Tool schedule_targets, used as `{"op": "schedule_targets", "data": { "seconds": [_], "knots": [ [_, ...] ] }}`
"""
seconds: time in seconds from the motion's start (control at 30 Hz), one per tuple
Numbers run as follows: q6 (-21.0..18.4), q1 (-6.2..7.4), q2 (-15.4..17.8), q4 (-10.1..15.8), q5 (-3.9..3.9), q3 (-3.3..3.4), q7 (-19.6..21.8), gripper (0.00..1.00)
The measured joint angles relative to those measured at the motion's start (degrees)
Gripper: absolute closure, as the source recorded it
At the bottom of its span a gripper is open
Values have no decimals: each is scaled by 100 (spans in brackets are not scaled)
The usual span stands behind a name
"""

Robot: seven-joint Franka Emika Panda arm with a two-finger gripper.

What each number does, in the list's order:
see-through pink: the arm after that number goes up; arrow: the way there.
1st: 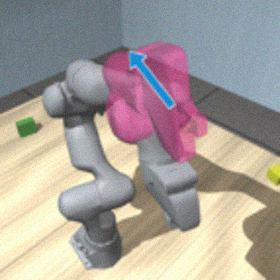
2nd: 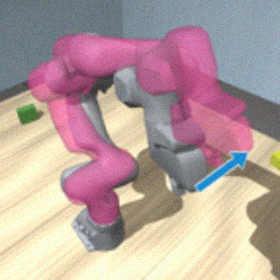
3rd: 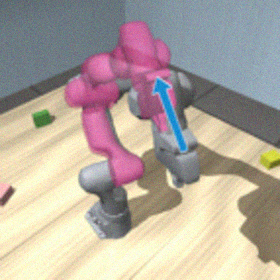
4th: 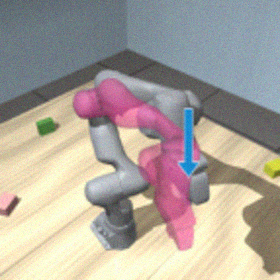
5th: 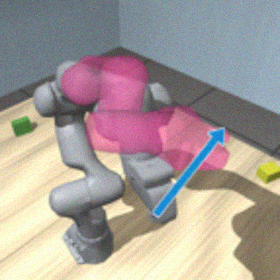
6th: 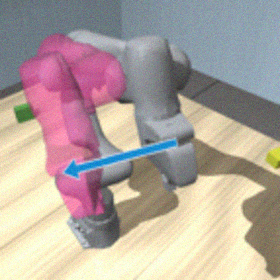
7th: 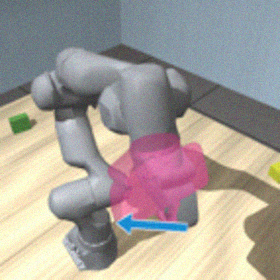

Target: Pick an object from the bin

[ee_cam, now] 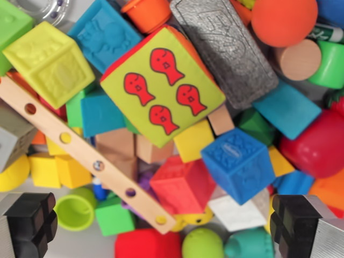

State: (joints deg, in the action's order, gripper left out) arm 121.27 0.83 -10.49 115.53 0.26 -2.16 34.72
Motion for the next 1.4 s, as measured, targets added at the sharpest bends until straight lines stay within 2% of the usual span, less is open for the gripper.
{"op": "schedule_targets", "data": {
  "seconds": [0.47,1.13,1.4],
  "knots": [
    [594,-1,-270,185,-77,-47,-1190,0],
    [1676,-31,-864,402,-177,-145,-3395,0],
    [2057,-30,-1197,433,-201,-147,-3563,0]
  ]
}}
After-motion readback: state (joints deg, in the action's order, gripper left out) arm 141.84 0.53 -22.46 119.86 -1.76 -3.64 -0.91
